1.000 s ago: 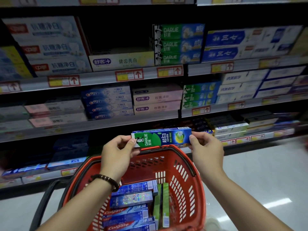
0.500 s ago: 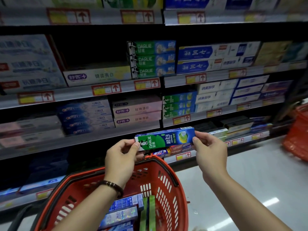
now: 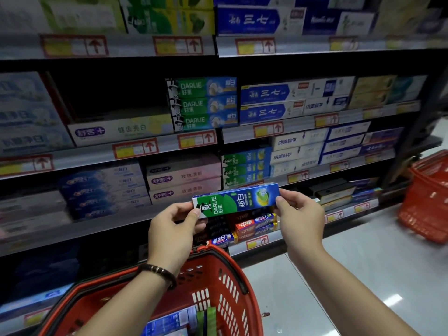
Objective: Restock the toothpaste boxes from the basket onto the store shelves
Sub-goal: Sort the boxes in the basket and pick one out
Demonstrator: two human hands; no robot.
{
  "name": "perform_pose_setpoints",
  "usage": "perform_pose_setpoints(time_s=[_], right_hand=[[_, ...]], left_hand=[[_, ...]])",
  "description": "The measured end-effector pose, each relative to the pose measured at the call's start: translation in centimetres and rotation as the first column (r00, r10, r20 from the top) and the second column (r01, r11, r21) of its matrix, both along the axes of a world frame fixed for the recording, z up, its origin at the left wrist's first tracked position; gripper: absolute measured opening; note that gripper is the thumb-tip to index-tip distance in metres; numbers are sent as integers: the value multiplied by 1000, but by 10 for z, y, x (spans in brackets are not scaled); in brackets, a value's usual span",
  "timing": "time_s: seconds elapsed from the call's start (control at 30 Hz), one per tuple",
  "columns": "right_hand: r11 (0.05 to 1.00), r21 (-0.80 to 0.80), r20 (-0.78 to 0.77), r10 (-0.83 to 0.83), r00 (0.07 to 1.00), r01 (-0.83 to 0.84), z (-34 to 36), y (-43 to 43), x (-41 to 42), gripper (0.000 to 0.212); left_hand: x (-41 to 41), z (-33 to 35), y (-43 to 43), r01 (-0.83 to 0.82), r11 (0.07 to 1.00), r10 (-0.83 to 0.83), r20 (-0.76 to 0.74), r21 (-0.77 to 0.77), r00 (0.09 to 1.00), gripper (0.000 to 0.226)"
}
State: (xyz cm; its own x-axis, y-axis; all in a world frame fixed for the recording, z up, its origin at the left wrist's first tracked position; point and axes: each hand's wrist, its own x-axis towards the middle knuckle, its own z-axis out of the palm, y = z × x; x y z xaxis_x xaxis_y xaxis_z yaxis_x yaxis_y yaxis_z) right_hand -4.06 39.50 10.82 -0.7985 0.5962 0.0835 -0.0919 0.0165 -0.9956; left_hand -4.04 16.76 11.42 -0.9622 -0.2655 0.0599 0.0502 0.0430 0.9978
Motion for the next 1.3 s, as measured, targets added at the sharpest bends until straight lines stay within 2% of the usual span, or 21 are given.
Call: perform_pose_setpoints(time_s=[0.47, 0.9, 1.13, 1.3], right_hand=[[995, -67, -33, -70, 997, 68, 5, 21, -67, 18], [986, -136, -61, -109, 992, 100, -5, 38, -140, 20], [987, -122, -110, -122, 986, 108, -5, 47, -174, 28], [983, -149, -171, -130, 977, 105, -2, 50, -196, 28]], left_hand=[[-59, 10, 29, 21, 998, -18, -52, 64, 998, 21], [-128, 6, 53, -18, 993, 6, -101, -114, 995, 24], [-155, 3, 60, -38, 972, 1, -159, -234, 987, 29], [-164, 4, 70, -44, 946, -22, -198, -321, 980, 39]])
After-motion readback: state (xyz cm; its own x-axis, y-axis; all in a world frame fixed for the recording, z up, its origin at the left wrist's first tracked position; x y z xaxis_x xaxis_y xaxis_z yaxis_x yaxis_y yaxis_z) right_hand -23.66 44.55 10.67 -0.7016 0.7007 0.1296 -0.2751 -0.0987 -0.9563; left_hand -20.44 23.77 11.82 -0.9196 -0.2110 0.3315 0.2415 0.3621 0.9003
